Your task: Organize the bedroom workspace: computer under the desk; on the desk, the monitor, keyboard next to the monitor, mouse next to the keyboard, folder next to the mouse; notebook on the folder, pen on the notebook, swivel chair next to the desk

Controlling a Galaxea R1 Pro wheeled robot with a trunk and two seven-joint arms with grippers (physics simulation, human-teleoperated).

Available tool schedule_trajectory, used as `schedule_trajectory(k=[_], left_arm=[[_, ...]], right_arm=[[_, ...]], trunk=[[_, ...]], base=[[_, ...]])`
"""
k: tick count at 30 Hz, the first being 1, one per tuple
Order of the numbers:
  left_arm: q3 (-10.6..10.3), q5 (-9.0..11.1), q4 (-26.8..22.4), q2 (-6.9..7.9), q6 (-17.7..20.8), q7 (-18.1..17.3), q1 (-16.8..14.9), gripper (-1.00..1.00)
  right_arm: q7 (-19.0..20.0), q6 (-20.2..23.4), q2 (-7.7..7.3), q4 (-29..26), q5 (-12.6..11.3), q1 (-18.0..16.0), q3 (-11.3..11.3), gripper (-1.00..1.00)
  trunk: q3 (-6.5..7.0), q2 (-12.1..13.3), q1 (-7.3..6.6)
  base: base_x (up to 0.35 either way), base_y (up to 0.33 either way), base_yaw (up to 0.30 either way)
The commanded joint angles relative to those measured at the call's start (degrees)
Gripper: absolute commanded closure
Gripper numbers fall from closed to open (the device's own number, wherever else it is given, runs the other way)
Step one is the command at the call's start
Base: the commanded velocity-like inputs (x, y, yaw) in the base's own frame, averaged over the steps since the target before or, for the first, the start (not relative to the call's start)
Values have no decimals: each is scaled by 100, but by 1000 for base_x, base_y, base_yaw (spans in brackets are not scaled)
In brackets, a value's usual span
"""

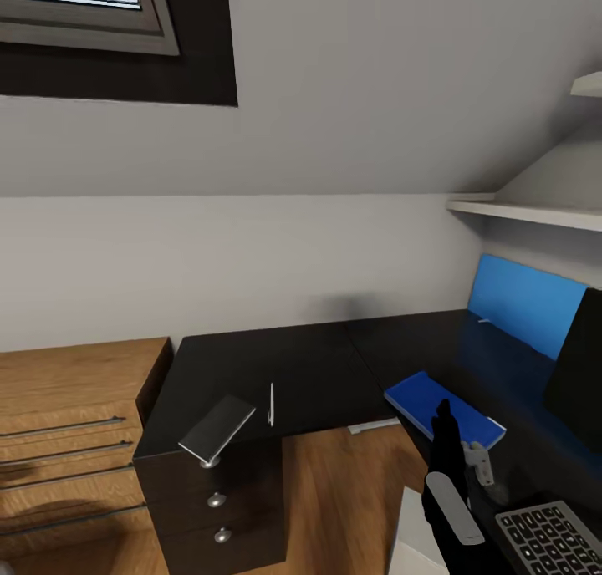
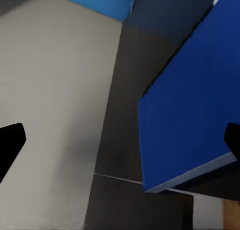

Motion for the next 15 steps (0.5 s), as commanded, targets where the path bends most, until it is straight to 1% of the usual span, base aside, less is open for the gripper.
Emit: schedule_trajectory(k=[1,2,3,8,9,15], left_arm=[[-38,56,25,5,-32,43,-6,-100],[-36,54,54,5,-51,45,-6,-100],[-32,52,107,4,-115,47,-6,-100],[-35,51,228,2,-386,50,-6,-100],[-38,53,270,-1,-486,50,-6,-100],[-42,55,355,-4,-630,51,-6,-100]], right_arm=[[30,-15,2,-6,7,-3,70,-100],[67,-20,3,-6,44,-3,150,-100],[140,-29,6,-4,142,1,319,-100],[274,-48,23,4,480,5,735,-100],[303,-52,30,14,639,6,900,-100],[343,-57,43,30,1139,7,1457,-100]], trunk=[[12,37,-23],[30,78,-45],[48,118,-67],[137,318,-176],[155,358,-198],[263,599,-330]], base=[[0,0,0],[0,0,0],[0,0,0],[0,0,0],[0,0,0],[0,0,0]])
